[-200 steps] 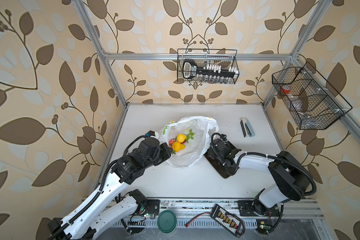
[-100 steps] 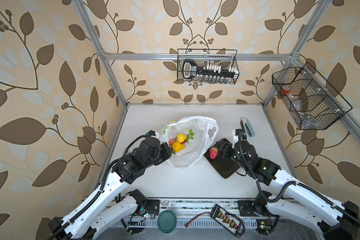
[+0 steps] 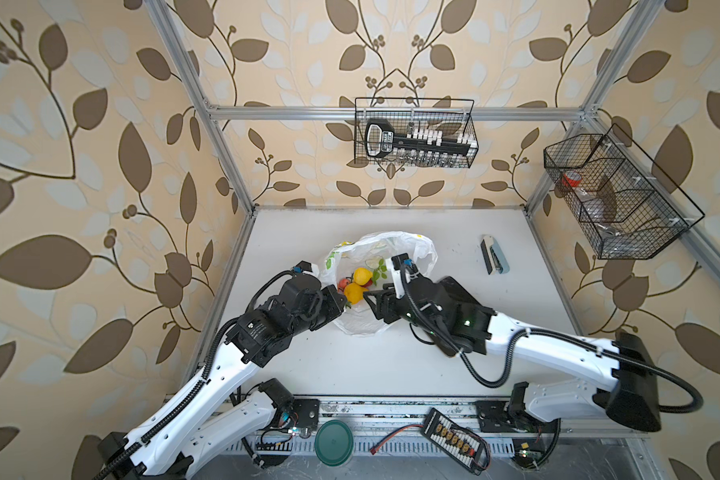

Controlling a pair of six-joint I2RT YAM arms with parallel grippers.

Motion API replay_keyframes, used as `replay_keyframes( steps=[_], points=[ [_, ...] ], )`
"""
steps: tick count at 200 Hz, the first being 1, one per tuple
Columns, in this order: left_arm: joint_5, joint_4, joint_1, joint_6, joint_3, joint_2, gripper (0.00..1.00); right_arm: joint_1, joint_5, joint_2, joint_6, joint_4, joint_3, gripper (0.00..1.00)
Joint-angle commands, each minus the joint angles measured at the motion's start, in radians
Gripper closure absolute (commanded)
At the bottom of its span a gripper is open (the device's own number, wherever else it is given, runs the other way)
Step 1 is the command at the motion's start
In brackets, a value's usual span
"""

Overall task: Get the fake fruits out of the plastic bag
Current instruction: 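Reach the right gripper into the bag and grasp the yellow fake pear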

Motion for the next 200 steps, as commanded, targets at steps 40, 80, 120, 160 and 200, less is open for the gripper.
replay_keyframes(
  steps=[40, 80, 120, 160, 200],
  points=[
    [-0.003, 0.023, 0.007, 0.003, -0.007, -0.015, 1.0, -0.096, 0.157, 0.381, 0.38, -0.142, 0.257, 0.26],
    [-0.002, 0.031, 0.007, 0.007, -0.003, -0.015, 1.0, -0.146, 0.125, 0.561, 0.421, -0.161, 0.384, 0.19],
    [0.007, 0.032, 0.008, 0.01, -0.005, -0.012, 1.0, -0.165, 0.109, 0.666, 0.419, -0.147, 0.461, 0.14],
    [0.009, 0.032, 0.008, 0.01, -0.006, -0.009, 1.0, -0.187, 0.112, 0.726, 0.448, -0.149, 0.492, 0.23],
    [0.015, 0.036, 0.007, 0.009, -0.006, -0.001, 1.0, -0.199, 0.114, 0.744, 0.439, -0.144, 0.51, 0.36]
  ],
)
